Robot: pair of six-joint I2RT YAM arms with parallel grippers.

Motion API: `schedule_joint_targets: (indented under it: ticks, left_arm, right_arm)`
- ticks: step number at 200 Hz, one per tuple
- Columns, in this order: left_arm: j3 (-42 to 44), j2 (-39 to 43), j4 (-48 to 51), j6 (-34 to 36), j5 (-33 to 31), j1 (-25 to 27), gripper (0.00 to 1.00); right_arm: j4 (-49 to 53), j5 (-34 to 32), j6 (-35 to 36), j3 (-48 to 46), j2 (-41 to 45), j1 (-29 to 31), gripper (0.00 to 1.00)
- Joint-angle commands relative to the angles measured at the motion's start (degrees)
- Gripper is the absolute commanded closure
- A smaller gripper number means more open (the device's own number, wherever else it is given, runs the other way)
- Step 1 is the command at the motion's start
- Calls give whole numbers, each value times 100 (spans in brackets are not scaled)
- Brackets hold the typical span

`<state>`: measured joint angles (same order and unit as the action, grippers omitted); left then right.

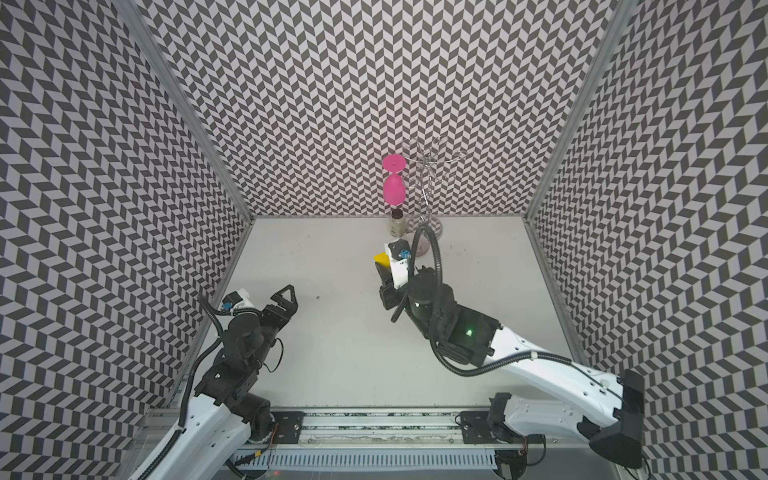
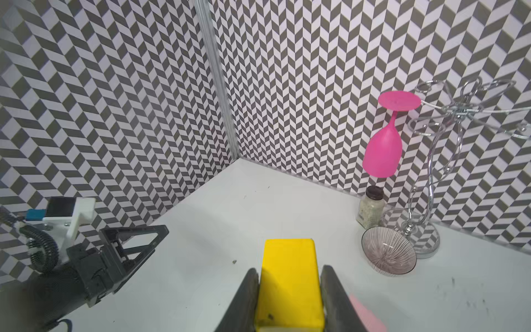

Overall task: Build the wood block tower
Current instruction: 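Lift the yellow block with the right gripper and carry it to the stack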

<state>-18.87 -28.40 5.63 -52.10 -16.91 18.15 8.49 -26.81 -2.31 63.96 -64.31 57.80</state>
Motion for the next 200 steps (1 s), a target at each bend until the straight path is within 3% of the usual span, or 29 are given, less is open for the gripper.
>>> schedule_joint_targets:
  ticks: [1, 49, 83, 123, 141, 171, 200]
  left_arm:
    - [-187, 91, -16, 90, -96, -31, 0]
    - [-178, 325, -24, 112, -100, -22, 0]
    - [-161, 318, -53, 103, -50, -13, 0]
    - [-135, 235, -123, 89, 28, -5, 0]
    - [-108, 196, -171, 87, 77, 4, 0]
    - [25, 186, -453, 153, 317, 13, 0]
    - [270, -113, -1169, 357, 1050, 22, 0]
  right_arm:
    - [768, 820, 512, 307, -70, -265, 100]
    - [630, 2363, 1135, -246, 553, -271, 100]
    - [1120, 3965, 2274, -154, 820, -273, 100]
    - [1824, 3761, 3515, 187, 150, -424, 100]
    - [2495, 4045, 4171, 465, -259, -649, 100]
    - [3035, 4803, 4577, 1027, -817, -1498, 100]
    - [3650, 5141, 4802, 1661, -1507, -2085, 100]
